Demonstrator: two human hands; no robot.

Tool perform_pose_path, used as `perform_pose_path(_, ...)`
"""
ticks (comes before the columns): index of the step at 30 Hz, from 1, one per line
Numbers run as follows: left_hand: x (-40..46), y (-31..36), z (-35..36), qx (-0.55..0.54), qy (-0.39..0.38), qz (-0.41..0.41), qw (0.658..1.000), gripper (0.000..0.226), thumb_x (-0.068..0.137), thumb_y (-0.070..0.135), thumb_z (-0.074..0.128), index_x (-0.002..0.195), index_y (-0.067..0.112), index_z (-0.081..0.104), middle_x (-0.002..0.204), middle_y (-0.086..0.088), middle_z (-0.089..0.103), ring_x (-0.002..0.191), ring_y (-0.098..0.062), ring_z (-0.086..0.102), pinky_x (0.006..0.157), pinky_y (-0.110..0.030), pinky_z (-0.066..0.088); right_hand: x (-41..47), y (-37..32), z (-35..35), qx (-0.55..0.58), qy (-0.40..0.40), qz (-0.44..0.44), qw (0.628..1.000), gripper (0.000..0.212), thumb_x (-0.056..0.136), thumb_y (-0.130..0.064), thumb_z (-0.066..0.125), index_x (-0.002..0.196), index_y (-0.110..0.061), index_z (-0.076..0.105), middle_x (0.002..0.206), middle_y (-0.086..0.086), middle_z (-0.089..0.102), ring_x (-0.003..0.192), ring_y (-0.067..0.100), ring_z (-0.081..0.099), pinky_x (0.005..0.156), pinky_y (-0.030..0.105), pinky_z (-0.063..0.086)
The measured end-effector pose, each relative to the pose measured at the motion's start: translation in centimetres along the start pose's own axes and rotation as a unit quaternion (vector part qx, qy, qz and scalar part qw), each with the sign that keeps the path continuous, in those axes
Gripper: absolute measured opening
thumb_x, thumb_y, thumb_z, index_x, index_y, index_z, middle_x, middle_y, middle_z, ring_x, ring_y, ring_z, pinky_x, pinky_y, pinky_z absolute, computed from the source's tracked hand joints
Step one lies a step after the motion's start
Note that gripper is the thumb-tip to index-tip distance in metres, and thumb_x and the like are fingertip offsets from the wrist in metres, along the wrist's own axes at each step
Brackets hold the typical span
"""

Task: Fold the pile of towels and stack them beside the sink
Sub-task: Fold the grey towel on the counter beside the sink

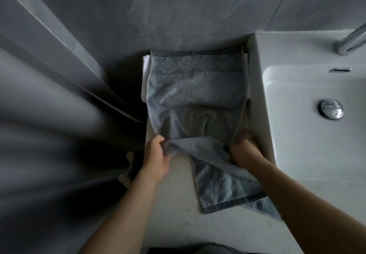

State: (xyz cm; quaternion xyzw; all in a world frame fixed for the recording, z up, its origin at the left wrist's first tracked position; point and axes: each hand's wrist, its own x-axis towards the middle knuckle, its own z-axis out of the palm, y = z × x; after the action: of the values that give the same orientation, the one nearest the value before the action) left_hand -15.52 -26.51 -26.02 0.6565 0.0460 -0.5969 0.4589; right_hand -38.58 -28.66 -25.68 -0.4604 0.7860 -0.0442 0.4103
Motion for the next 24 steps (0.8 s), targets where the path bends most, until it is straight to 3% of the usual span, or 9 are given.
perform_pose_path(5,0.0,-0.8,0.7,0.111,0.064,-0.013,0.992,0.012,0.089,-0.002,0.062,0.1,0.001,0.064,0.091,-0.013,0.065,0.078,-0.026,0.066,0.071,-0.037,0.058,0.4,-1.2,0.8,0.063,0.061,-0.046,0.995,0.039,0.093,-0.014,0.05,0.13,-0.014,0.038,0.119,0.011,0.055,0.092,0.018,0.049,0.079,0.033,0.04)
perform_pose_path(7,0.2,-0.3,0.3,0.169,0.061,0.021,0.983,0.025,0.091,-0.004,0.057,0.115,0.0,0.063,0.105,-0.019,0.066,0.09,-0.029,0.064,0.077,-0.037,0.054,0.5,-1.4,0.7,-0.026,0.053,-0.069,0.996,0.03,0.096,-0.024,0.044,0.125,-0.018,0.04,0.113,0.014,0.058,0.094,0.027,0.057,0.081,0.039,0.047)
perform_pose_path(8,0.3,0.2,-0.3,0.218,0.078,0.06,0.971,0.027,0.091,-0.003,0.055,0.118,0.0,0.062,0.107,-0.019,0.065,0.093,-0.029,0.062,0.08,-0.037,0.053,0.5,-1.5,0.3,-0.166,0.033,-0.094,0.981,0.03,0.096,-0.024,0.044,0.125,-0.018,0.041,0.113,0.015,0.06,0.097,0.031,0.06,0.082,0.041,0.049)
perform_pose_path(11,0.5,2.3,-3.0,0.429,0.162,0.191,0.868,0.021,0.088,0.008,0.051,0.104,0.02,0.058,0.11,-0.007,0.062,0.097,-0.03,0.06,0.09,-0.04,0.051,0.6,-2.0,-1.0,-0.456,0.051,-0.157,0.874,0.039,0.094,-0.019,0.05,0.132,-0.013,0.049,0.128,0.012,0.055,0.116,0.031,0.053,0.092,0.04,0.045)
perform_pose_path(13,0.7,3.3,-4.9,0.513,0.189,0.243,0.801,0.02,0.088,0.011,0.052,0.104,0.024,0.054,0.119,-0.008,0.056,0.091,-0.028,0.056,0.082,-0.038,0.049,0.4,-2.2,-1.4,-0.577,0.093,-0.212,0.783,0.038,0.096,-0.021,0.043,0.132,-0.017,0.054,0.131,0.008,0.052,0.123,0.029,0.042,0.101,0.038,0.033)
perform_pose_path(16,1.0,3.5,-5.4,0.512,0.184,0.262,0.797,0.039,0.092,0.017,0.059,0.129,0.021,0.046,0.136,-0.011,0.038,0.1,-0.03,0.054,0.081,-0.039,0.048,0.0,-2.0,-2.4,-0.644,0.117,-0.238,0.718,0.043,0.096,-0.023,0.037,0.137,-0.018,0.049,0.137,0.008,0.04,0.127,0.029,0.033,0.108,0.04,0.021)
perform_pose_path(18,0.7,2.7,-5.3,0.491,0.192,0.243,0.814,0.05,0.09,0.022,0.063,0.134,0.017,0.041,0.14,-0.013,0.032,0.116,-0.036,0.049,0.092,-0.046,0.05,-0.6,-1.5,-3.2,-0.566,0.126,-0.27,0.769,0.047,0.091,-0.023,0.042,0.137,-0.017,0.046,0.135,0.009,0.037,0.12,0.03,0.039,0.103,0.04,0.028)
perform_pose_path(21,-0.6,-0.2,-5.4,0.474,0.205,0.209,0.831,0.048,0.087,0.03,0.064,0.124,0.007,0.043,0.135,-0.019,0.039,0.117,-0.042,0.049,0.098,-0.049,0.046,-3.0,-0.2,-1.9,-0.378,0.088,-0.31,0.868,0.043,0.087,-0.019,0.049,0.129,-0.014,0.045,0.127,0.012,0.04,0.109,0.036,0.048,0.085,0.045,0.043)
perform_pose_path(24,-3.1,-4.9,-5.0,0.467,0.166,0.159,0.854,0.055,0.082,0.041,0.069,0.116,0.006,0.044,0.126,-0.018,0.048,0.108,-0.039,0.056,0.091,-0.044,0.048,-5.5,2.7,0.9,-0.19,0.063,-0.179,0.963,0.046,0.089,-0.009,0.047,0.134,-0.007,0.038,0.126,0.02,0.044,0.11,0.044,0.05,0.089,0.049,0.044)
